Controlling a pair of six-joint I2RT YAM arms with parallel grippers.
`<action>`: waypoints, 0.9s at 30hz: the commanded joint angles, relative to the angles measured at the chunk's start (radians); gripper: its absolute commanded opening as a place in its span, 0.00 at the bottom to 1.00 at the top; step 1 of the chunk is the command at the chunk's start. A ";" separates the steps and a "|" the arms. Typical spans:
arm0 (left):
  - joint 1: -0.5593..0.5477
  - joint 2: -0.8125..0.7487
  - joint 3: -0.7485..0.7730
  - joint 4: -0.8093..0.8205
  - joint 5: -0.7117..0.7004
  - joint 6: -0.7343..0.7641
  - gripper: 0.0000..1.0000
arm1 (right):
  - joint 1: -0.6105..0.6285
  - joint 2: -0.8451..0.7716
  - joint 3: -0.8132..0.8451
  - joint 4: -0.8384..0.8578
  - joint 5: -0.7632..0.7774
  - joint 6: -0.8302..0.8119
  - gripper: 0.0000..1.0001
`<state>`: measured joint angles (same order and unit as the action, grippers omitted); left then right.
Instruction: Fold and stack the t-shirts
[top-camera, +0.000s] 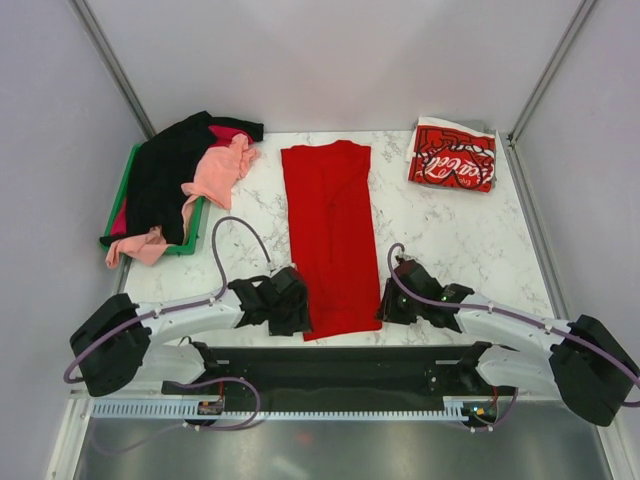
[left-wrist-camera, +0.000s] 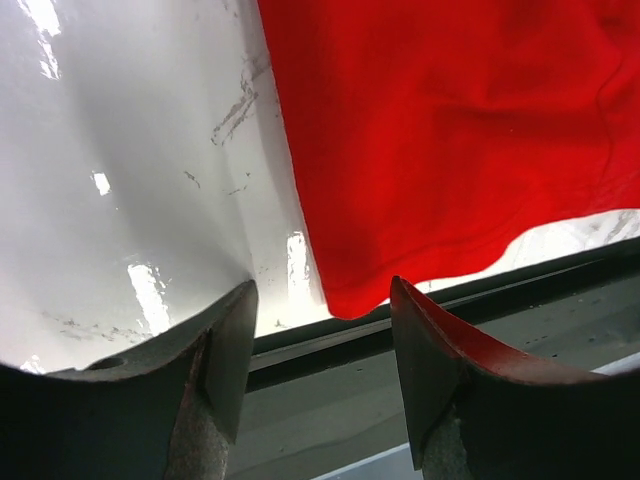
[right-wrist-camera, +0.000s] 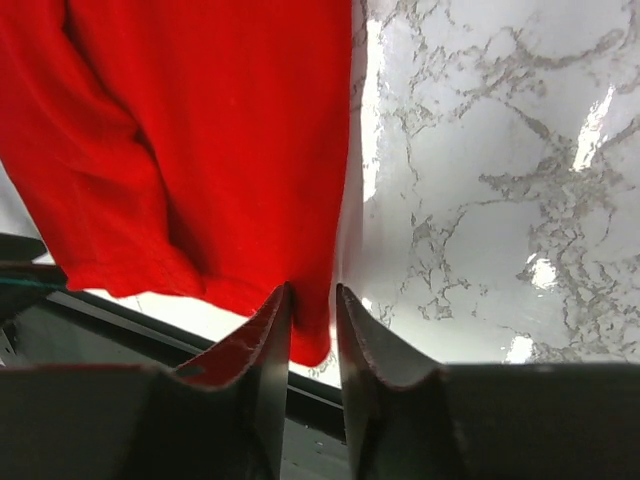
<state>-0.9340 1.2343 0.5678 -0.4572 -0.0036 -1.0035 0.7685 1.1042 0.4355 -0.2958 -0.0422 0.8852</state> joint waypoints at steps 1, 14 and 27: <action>-0.038 0.033 0.018 0.040 -0.033 -0.046 0.62 | 0.005 0.006 0.006 0.047 0.027 -0.009 0.31; -0.074 0.107 0.070 0.035 -0.101 -0.069 0.02 | 0.005 -0.046 -0.015 0.038 0.018 -0.006 0.00; -0.074 -0.157 0.016 -0.044 -0.088 -0.182 0.02 | 0.005 -0.256 -0.052 -0.063 -0.038 0.107 0.00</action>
<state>-1.0019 1.1133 0.5617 -0.4591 -0.0727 -1.1267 0.7685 0.8692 0.3817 -0.3279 -0.0544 0.9485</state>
